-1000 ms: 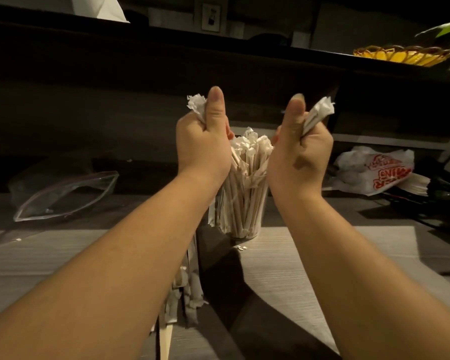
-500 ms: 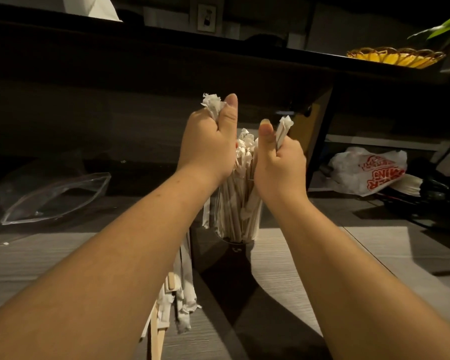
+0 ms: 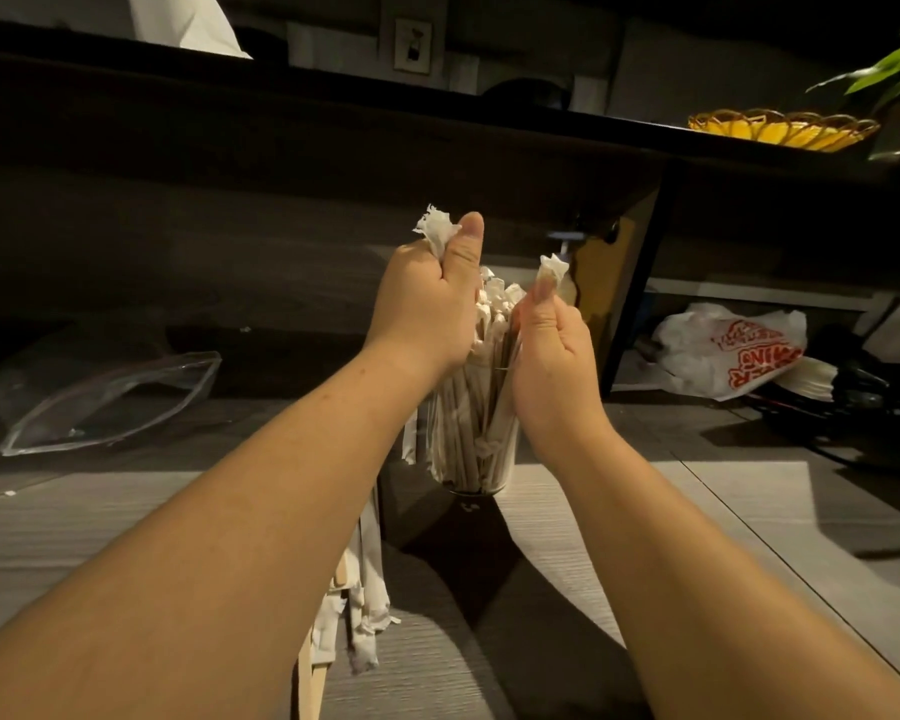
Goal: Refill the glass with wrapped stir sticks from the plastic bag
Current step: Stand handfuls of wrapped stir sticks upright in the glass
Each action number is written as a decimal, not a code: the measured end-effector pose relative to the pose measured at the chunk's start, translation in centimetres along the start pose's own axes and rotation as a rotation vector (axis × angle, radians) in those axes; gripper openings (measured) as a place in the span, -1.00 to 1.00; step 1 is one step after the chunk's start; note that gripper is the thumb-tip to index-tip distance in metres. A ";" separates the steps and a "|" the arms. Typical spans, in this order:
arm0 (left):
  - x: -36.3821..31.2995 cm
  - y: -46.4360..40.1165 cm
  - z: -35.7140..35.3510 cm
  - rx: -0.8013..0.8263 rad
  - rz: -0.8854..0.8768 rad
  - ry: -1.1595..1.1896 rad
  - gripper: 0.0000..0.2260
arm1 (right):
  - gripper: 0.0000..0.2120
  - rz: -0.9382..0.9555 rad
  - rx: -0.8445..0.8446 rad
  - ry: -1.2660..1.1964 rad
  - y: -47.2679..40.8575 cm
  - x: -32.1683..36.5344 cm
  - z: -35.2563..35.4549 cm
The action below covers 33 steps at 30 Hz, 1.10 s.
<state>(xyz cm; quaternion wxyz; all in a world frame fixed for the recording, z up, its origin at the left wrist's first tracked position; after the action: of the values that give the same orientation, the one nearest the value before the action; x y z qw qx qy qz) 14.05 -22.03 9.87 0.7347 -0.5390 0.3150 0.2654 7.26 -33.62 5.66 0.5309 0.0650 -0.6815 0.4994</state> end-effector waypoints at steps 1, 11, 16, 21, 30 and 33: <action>0.3 0.0 -0.1 0.000 0.014 -0.007 -0.50 | -0.52 -0.004 -0.001 -0.003 0.0 0.0 0.0; 1.3 0.8 -1.6 0.130 0.062 -0.152 -0.40 | -0.60 0.062 -0.024 0.019 0.3 0.5 0.4; 2.4 0.9 -2.1 0.225 0.110 -0.134 -0.35 | -0.71 0.081 0.012 0.087 0.5 0.6 0.5; -0.5 0.3 0.9 0.013 -0.147 -0.090 -0.85 | -0.78 0.170 -0.065 0.042 0.0 2.4 1.4; -0.1 1.3 -1.2 0.154 -0.246 -0.462 -0.63 | -0.68 0.260 0.004 0.261 0.5 1.2 0.9; 1.1 1.7 -2.3 0.251 -0.213 -0.501 -0.59 | -0.64 0.253 0.001 0.233 0.8 0.3 1.0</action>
<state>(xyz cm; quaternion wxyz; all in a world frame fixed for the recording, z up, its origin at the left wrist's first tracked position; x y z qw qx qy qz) 13.12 -23.69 7.48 0.8742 -0.3917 0.0961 0.2703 5.98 -33.81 5.50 0.5393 -0.0794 -0.6177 0.5668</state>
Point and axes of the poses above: each hand's wrist, its own y-axis away from the middle knuckle, its own z-axis out of the back of the hand, x = y × z, the point moved 9 cm from there along -y, towards the middle knuckle, and after that the axes turned 6 degrees about -y, right-handed, at the moved point
